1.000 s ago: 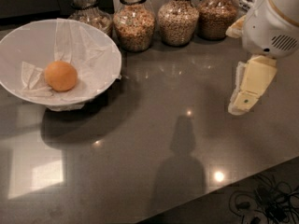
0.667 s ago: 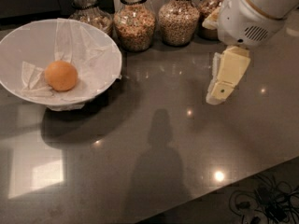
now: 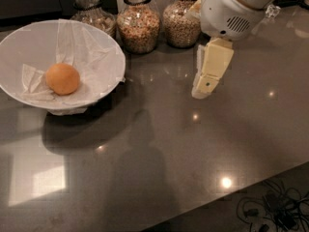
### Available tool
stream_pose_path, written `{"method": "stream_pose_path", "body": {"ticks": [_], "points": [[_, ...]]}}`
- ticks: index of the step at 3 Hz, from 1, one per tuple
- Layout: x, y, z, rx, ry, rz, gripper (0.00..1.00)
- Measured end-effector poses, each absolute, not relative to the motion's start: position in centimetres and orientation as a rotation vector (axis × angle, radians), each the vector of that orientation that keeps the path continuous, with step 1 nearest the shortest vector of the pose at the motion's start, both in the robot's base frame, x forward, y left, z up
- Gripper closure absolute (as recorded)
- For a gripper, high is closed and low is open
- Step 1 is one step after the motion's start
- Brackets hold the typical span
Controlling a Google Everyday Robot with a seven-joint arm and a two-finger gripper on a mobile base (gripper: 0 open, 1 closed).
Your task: Pick orange from white bowl
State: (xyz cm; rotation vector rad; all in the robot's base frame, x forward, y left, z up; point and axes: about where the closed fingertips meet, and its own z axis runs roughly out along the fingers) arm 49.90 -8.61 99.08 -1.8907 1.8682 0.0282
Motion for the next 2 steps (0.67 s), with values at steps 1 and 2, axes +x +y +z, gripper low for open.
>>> {"method": "stream_pose_path", "body": {"ticks": [1, 2], "points": [[50.9, -5.6, 99.0, -1.912, 1.777, 0.072, 0.0], [52.6, -1.1, 99.4, -1.938, 1.657, 0.118, 0.0]]}}
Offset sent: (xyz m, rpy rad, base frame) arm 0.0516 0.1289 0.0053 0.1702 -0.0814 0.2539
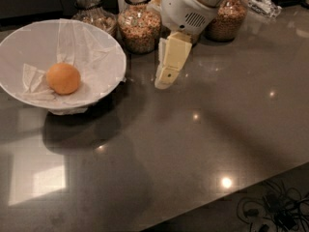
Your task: Pick orange from white bowl
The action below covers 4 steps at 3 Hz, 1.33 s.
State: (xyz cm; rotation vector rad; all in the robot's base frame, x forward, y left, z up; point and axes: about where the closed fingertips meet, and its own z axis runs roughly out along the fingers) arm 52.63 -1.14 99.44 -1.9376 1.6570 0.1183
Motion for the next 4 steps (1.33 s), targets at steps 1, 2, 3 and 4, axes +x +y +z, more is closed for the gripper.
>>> {"method": "stream_pose_path", "body": {"ticks": [1, 2, 3, 4], "points": [[54.2, 2.8, 99.6, -1.953, 1.561, 0.179, 0.0], [55.5, 5.9, 99.2, -1.965, 1.492, 0.241, 0.0], [56.2, 8.8, 99.2, -1.984, 1.428, 0.294, 0.0], [56.2, 8.8, 99.2, -1.984, 1.428, 0.294, 0.0]]}}
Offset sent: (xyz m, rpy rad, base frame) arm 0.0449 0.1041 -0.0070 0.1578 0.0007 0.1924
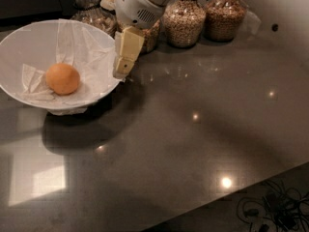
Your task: Pick orange from white bowl
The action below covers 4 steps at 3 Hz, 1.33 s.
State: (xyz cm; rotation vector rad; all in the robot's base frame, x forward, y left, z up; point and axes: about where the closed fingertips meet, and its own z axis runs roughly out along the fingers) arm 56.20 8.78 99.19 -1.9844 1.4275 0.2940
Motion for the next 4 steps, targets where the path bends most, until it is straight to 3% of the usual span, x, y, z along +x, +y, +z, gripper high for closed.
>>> {"method": "stream_pose_path", "body": {"ticks": [1, 3, 4], "points": [[56.1, 10.3, 98.8, -1.975, 1.394, 0.32, 0.0], [55.3, 20.4, 98.5, -1.921, 1.313, 0.549, 0.0], [55.3, 20.4, 98.5, -1.921, 1.313, 0.55, 0.0]]}}
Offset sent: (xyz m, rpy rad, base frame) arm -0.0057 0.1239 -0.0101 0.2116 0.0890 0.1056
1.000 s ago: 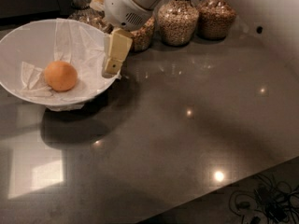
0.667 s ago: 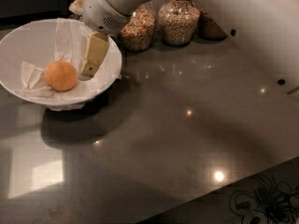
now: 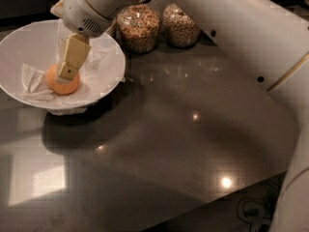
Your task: Pick orange from white bowl
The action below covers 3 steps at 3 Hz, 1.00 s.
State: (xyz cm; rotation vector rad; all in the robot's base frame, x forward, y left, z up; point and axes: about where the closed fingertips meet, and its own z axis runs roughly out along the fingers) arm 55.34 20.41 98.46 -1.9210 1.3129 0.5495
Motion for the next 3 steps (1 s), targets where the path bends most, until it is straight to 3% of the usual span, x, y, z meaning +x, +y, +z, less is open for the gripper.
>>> {"method": "stream_pose_path", "body": {"ticks": [3], "points": [[56.2, 23.2, 93.1, -1.95, 1.316, 0.673, 0.04]]}}
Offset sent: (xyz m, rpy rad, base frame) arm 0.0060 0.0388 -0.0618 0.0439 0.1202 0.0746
